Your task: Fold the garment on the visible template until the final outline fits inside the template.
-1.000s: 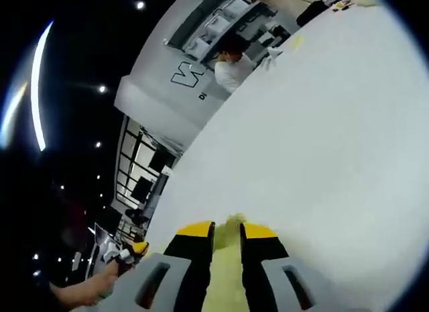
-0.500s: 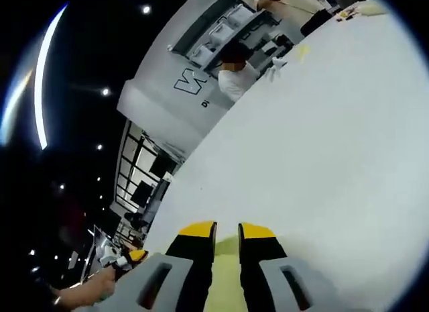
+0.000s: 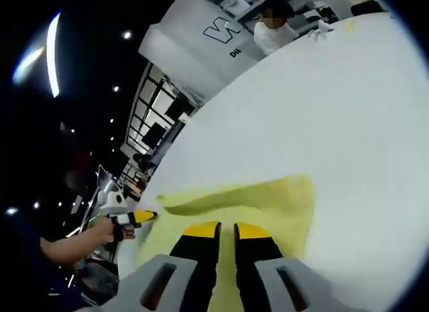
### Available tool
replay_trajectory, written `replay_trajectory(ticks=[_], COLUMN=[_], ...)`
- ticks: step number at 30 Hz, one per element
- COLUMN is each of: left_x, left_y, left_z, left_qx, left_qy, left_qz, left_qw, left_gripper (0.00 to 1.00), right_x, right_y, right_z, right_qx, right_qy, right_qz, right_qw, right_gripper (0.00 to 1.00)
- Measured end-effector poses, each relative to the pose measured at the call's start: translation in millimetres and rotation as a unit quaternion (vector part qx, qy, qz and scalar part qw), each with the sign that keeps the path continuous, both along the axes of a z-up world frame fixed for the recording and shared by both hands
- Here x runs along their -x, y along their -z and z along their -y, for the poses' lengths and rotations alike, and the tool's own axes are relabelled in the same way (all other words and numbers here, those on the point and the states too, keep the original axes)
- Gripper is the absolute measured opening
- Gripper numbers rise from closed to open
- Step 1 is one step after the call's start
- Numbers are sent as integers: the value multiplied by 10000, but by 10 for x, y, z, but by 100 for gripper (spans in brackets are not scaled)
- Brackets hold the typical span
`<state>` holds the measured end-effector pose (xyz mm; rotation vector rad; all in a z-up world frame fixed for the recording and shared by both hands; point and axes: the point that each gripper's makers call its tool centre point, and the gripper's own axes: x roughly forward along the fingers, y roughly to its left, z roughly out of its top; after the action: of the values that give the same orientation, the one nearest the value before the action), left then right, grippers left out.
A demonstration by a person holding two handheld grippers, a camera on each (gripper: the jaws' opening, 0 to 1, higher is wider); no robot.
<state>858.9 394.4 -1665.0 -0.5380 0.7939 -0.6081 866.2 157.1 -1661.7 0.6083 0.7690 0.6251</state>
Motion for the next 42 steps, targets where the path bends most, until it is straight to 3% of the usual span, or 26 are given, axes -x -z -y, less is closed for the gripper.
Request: replay_trajectory(ticks=[5, 8, 10, 13, 19, 27, 29, 34, 42], left_x=[-309, -422, -578, -591, -321, 63, 122, 513, 843], left_y=[77, -49, -165, -305, -414, -463, -464, -459, -450], left_z=[28, 43, -37, -98, -133, -299, -342, -402, -492], left_qx=[-295, -191, -198, -148, -361, -372, -421, -485, -486], left_qy=[-271, -459, -730, -834, -583, -588, -629, -657, -698], left_qz=[268, 444, 724, 788, 1018, 1171, 1210, 1284, 1218], left_qw=[9988, 9978, 9945, 9933, 9924, 9907, 9898, 9883, 9889], left_gripper=[16, 18, 21, 22, 23, 23, 24, 25, 28], right_x=[-219, -354, -427, -406, -238, 218, 236, 649, 1123], right_y=[69, -12, -148, -254, -386, -444, -446, -493, -474], right_z=[41, 113, 166, 225, 378, 575, 579, 588, 595], right_qx=[249, 230, 111, -7, -316, -317, -314, -282, -107], right_qy=[218, 547, 840, 965, 1246, 1308, 1306, 1169, 960], right_qz=[122, 344, 570, 636, 705, 726, 727, 780, 782], right_qw=[9994, 9976, 9948, 9933, 9892, 9882, 9883, 9897, 9922], right_gripper=[2, 9, 12, 9, 8, 8, 8, 8, 11])
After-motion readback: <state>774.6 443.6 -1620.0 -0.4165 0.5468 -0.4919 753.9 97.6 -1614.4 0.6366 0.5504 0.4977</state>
